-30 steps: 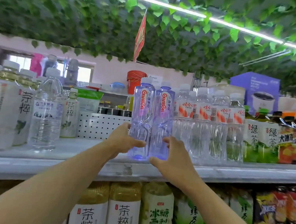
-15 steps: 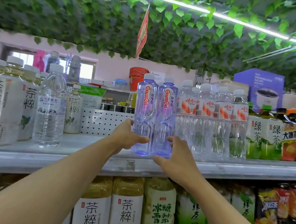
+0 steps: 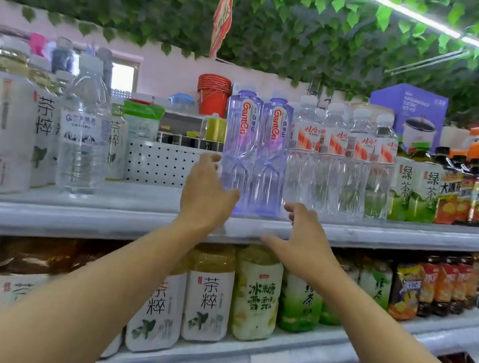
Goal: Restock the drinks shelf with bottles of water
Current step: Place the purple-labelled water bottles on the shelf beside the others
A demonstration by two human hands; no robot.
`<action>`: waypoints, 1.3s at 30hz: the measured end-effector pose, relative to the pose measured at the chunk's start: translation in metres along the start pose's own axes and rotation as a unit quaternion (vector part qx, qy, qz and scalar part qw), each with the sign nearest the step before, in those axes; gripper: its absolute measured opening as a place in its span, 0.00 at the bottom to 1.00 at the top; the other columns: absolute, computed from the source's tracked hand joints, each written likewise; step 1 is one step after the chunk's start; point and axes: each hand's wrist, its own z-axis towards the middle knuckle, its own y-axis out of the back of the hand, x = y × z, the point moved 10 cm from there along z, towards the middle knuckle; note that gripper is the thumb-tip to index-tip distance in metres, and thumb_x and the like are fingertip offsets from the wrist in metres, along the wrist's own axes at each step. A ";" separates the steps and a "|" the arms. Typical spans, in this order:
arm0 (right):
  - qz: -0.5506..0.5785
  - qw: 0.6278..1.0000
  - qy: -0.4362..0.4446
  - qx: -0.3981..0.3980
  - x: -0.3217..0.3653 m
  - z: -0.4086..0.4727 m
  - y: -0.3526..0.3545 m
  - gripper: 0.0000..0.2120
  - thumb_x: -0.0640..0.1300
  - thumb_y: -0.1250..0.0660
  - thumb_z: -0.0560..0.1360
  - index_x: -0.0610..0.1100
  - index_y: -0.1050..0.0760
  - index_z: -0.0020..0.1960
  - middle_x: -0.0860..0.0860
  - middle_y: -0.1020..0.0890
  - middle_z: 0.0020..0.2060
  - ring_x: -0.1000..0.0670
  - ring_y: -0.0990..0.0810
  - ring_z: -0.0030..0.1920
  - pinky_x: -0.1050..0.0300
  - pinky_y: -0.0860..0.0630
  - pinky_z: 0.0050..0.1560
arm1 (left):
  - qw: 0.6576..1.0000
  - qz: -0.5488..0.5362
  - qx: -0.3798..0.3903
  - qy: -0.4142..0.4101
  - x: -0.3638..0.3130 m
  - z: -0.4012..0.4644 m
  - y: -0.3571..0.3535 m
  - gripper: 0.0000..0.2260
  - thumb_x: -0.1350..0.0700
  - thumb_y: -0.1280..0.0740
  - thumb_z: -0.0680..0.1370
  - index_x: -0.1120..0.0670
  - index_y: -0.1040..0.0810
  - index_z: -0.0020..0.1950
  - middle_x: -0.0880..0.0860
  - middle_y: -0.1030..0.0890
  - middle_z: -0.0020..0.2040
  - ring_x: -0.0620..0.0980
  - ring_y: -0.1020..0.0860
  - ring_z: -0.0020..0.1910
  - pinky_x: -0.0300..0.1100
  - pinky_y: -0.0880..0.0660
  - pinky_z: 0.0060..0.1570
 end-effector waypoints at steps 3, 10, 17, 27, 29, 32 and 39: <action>-0.015 1.000 -0.023 -0.011 -0.013 -0.022 0.001 0.32 0.51 0.31 0.73 0.47 0.41 0.72 0.49 0.36 0.67 0.50 0.34 0.67 0.57 0.34 0.62 | 0.998 -0.040 0.009 -0.056 -0.006 -0.038 0.001 0.21 0.59 0.29 0.73 0.52 0.31 0.63 0.49 0.24 0.54 0.46 0.24 0.50 0.43 0.24 0.52; -0.097 0.991 -0.096 0.014 -0.070 -0.098 -0.023 0.34 0.52 0.30 0.73 0.46 0.41 0.73 0.47 0.36 0.68 0.47 0.34 0.67 0.56 0.35 0.61 | 0.967 -0.087 0.236 0.031 0.066 -0.135 -0.084 0.15 0.59 0.29 0.73 0.50 0.29 0.56 0.47 0.23 0.48 0.41 0.24 0.43 0.36 0.25 0.44; -0.099 0.971 -0.196 0.095 -0.158 -0.193 -0.083 0.32 0.48 0.29 0.72 0.44 0.40 0.71 0.44 0.35 0.65 0.44 0.33 0.65 0.57 0.35 0.57 | 0.880 -0.016 0.459 0.125 0.162 -0.259 -0.175 0.14 0.56 0.27 0.70 0.47 0.29 0.51 0.51 0.21 0.52 0.50 0.22 0.52 0.48 0.24 0.56; -0.063 0.912 -0.322 0.248 -0.298 -0.340 -0.187 0.33 0.47 0.31 0.74 0.41 0.42 0.73 0.44 0.36 0.67 0.44 0.36 0.67 0.54 0.35 0.62 | 0.792 0.040 0.561 0.235 0.272 -0.426 -0.234 0.16 0.54 0.30 0.74 0.50 0.30 0.59 0.48 0.26 0.54 0.47 0.25 0.49 0.36 0.31 0.43; -0.056 0.901 -0.332 0.273 -0.322 -0.368 -0.205 0.33 0.45 0.31 0.74 0.41 0.42 0.73 0.43 0.35 0.67 0.44 0.36 0.67 0.56 0.36 0.62 | 0.786 0.061 0.554 0.267 0.295 -0.457 -0.238 0.15 0.54 0.29 0.73 0.48 0.30 0.56 0.49 0.24 0.53 0.48 0.23 0.47 0.37 0.29 0.43; -0.046 0.891 -0.339 0.299 -0.357 -0.409 -0.231 0.35 0.47 0.31 0.72 0.42 0.42 0.74 0.43 0.33 0.65 0.44 0.33 0.65 0.59 0.36 0.57 | 0.774 0.074 0.542 0.319 0.324 -0.506 -0.247 0.14 0.58 0.28 0.70 0.50 0.28 0.53 0.52 0.21 0.52 0.50 0.22 0.45 0.32 0.28 0.37; -0.018 0.863 -0.365 0.350 -0.445 -0.511 -0.299 0.22 0.44 0.29 0.66 0.36 0.26 0.56 0.41 0.23 0.52 0.37 0.25 0.54 0.49 0.27 0.52 | 0.750 0.084 0.528 0.389 0.375 -0.618 -0.277 0.19 0.51 0.30 0.63 0.52 0.28 0.53 0.53 0.23 0.48 0.51 0.25 0.42 0.41 0.26 0.42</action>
